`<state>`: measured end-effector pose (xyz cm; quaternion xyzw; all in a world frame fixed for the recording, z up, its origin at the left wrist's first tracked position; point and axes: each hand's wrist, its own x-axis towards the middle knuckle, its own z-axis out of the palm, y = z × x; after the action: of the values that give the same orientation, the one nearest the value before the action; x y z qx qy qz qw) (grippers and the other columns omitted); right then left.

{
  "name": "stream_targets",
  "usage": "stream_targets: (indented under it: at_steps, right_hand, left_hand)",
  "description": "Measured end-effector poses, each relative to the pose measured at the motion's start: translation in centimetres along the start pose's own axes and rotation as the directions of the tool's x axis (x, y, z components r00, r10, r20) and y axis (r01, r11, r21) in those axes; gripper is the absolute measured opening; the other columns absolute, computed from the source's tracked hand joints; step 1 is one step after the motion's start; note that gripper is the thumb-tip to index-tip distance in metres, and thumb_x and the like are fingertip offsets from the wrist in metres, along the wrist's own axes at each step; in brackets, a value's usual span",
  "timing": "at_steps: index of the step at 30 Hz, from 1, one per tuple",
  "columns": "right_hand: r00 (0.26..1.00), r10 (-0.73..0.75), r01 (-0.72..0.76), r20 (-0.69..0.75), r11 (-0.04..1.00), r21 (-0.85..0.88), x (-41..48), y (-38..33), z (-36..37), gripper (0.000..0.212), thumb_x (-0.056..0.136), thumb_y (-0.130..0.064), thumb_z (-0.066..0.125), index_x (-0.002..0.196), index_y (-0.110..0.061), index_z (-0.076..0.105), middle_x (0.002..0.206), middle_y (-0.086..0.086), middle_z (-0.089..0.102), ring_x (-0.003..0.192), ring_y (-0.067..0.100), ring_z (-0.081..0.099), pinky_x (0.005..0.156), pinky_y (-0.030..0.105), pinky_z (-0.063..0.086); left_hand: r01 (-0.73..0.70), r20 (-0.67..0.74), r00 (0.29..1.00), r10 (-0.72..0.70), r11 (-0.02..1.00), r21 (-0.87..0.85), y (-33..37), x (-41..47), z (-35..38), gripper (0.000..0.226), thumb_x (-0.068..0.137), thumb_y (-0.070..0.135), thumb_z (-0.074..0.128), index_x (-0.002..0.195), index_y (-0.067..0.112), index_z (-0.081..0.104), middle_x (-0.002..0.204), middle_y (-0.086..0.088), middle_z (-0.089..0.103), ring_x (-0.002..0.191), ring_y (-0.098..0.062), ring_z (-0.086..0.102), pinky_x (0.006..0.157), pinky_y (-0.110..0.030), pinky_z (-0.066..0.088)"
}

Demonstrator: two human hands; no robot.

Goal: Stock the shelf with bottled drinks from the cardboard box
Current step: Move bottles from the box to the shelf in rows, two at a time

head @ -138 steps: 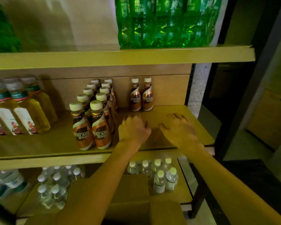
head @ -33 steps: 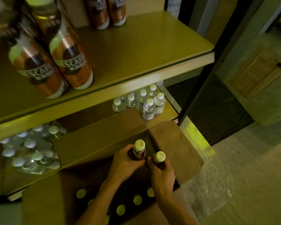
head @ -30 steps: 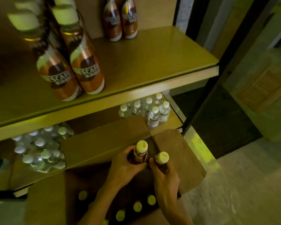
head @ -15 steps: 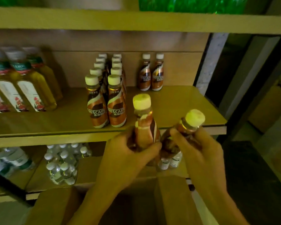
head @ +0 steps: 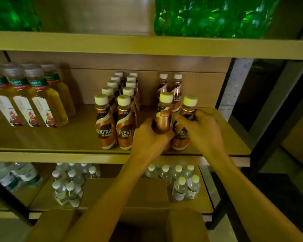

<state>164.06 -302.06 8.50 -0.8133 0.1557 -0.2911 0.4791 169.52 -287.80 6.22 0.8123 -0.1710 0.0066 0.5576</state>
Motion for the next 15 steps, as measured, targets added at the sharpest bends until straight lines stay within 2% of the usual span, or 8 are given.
stream_targets:
  at_steps: [4, 7, 10, 13, 15]
  right_hand:
    - [0.999, 0.040, -0.040, -0.014, 0.999, -0.027, 0.6, 0.6, 0.9, 0.023, 0.085, -0.046, 0.072, 0.087, -0.024, 0.069, 0.076, -0.008, 0.072, 0.077, 0.007, 0.069, 0.071, 0.034, 0.057]
    - [0.999, 0.033, -0.034, -0.026, 0.999, -0.037, 0.9, 1.0, 1.3, 0.023, 0.084, -0.048, 0.073, 0.088, -0.025, 0.068, 0.078, -0.012, 0.072, 0.078, 0.002, 0.068, 0.076, 0.033, 0.058]
    - [1.000, 0.016, -0.016, -0.016, 1.000, -0.016, 0.7, 1.6, 1.8, 0.026, 0.085, -0.050, 0.071, 0.099, -0.029, 0.067, 0.086, -0.017, 0.072, 0.083, -0.003, 0.065, 0.082, 0.031, 0.057]
    - [0.999, 0.036, -0.036, 0.035, 0.999, -0.001, 0.2, 2.2, 1.7, 0.037, 0.082, -0.057, 0.071, 0.111, -0.035, 0.061, 0.095, -0.026, 0.067, 0.095, -0.003, 0.062, 0.089, 0.032, 0.054]
    - [0.990, 0.081, -0.086, 0.115, 0.996, 0.035, -0.3, 3.0, 1.6, 0.046, 0.080, -0.053, 0.075, 0.118, -0.038, 0.055, 0.102, -0.029, 0.063, 0.100, -0.005, 0.059, 0.092, 0.031, 0.052]
  left_hand:
    - [0.025, -0.003, 1.000, -0.025, 0.999, -0.024, -1.2, 0.7, 0.6, 0.036, 0.074, 0.031, 0.077, 0.107, 0.026, 0.063, 0.090, 0.010, 0.069, 0.082, -0.006, 0.065, 0.068, -0.026, 0.049]
    - [0.023, -0.016, 1.000, -0.024, 0.999, -0.046, -1.6, 0.8, 1.0, 0.032, 0.076, 0.029, 0.076, 0.105, 0.027, 0.062, 0.089, 0.011, 0.069, 0.079, -0.002, 0.064, 0.065, -0.022, 0.047]
    - [-0.003, -0.034, 0.999, 0.001, 0.998, -0.059, -2.0, 0.7, 1.3, 0.032, 0.079, 0.032, 0.076, 0.106, 0.031, 0.060, 0.088, 0.015, 0.068, 0.077, 0.004, 0.064, 0.064, -0.017, 0.046]
    - [-0.026, -0.025, 0.999, 0.024, 0.997, -0.070, -2.2, 0.4, 1.2, 0.042, 0.078, 0.031, 0.079, 0.113, 0.037, 0.056, 0.092, 0.019, 0.067, 0.079, 0.013, 0.062, 0.064, -0.010, 0.044]
    - [-0.049, -0.041, 0.998, 0.045, 0.994, -0.094, -2.4, -0.1, 1.0, 0.053, 0.076, 0.030, 0.082, 0.116, 0.044, 0.051, 0.097, 0.024, 0.066, 0.085, 0.018, 0.060, 0.064, -0.007, 0.047]
